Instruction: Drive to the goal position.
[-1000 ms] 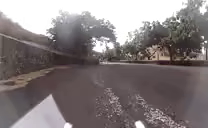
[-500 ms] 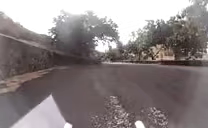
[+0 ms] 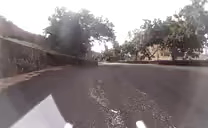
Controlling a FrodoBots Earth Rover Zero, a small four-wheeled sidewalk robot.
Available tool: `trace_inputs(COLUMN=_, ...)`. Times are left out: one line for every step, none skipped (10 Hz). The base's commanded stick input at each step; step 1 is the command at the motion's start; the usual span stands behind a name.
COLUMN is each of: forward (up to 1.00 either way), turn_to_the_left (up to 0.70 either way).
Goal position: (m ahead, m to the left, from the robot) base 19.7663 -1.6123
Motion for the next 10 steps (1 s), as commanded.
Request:
trace_inputs(forward=1.0, turn_to_the_left=-0.21)
trace_inputs(forward=1.0, turn_to_the_left=-0.21)
trace_inputs(forward=1.0, turn_to_the_left=-0.21)
trace_inputs(forward=1.0, turn_to_the_left=-0.21)
trace_inputs(forward=1.0, turn_to_the_left=-0.21)
trace_inputs(forward=1.0, turn_to_the_left=-0.2)
trace_inputs(forward=1.0, turn_to_the_left=-0.13)
trace_inputs(forward=1.0, turn_to_the_left=-0.04)
trace_inputs(forward=1.0, turn_to_the_left=0.0)
trace_inputs(forward=1.0, turn_to_the_left=0.0)
